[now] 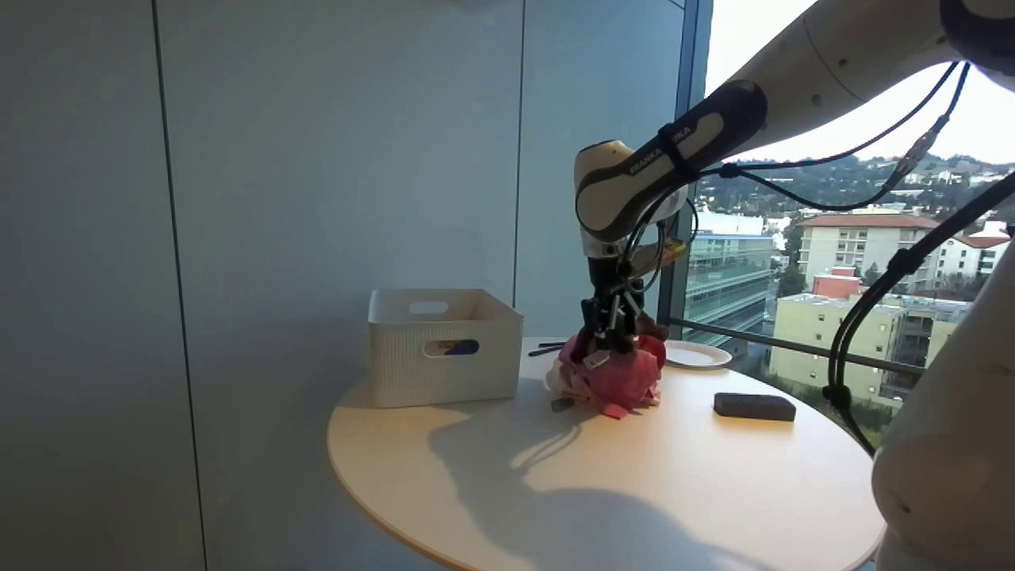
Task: Take the pieces of cloth and the two plush toys out of the basket
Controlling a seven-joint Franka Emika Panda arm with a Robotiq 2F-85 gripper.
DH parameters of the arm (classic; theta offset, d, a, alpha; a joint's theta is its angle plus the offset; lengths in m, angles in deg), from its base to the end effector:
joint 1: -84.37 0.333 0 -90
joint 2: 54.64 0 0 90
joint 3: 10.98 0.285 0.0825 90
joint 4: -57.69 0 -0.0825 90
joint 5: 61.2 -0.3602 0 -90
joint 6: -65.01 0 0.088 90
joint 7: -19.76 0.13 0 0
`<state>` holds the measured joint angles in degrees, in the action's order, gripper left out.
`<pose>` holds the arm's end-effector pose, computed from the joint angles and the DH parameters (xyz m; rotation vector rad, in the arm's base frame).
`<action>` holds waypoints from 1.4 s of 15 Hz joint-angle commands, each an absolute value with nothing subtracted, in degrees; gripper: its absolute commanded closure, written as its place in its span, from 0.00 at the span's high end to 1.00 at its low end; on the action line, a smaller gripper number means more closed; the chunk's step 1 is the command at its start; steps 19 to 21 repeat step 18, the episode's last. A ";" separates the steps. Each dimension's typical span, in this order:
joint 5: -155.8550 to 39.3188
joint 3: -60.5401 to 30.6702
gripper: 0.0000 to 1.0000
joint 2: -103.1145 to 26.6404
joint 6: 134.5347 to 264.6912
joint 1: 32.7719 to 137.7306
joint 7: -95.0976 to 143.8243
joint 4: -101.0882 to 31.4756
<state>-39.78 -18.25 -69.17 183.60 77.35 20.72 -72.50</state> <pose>0.4446 -0.1415 0.4253 2.8341 -0.1290 0.0237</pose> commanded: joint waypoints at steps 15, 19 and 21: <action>-45.59 -11.12 1.00 -96.01 185.72 78.18 26.47 -78.12; -45.57 -11.09 1.00 -95.88 185.73 78.04 26.73 -78.50; -45.57 -11.09 1.00 -95.88 185.73 78.04 26.73 -78.50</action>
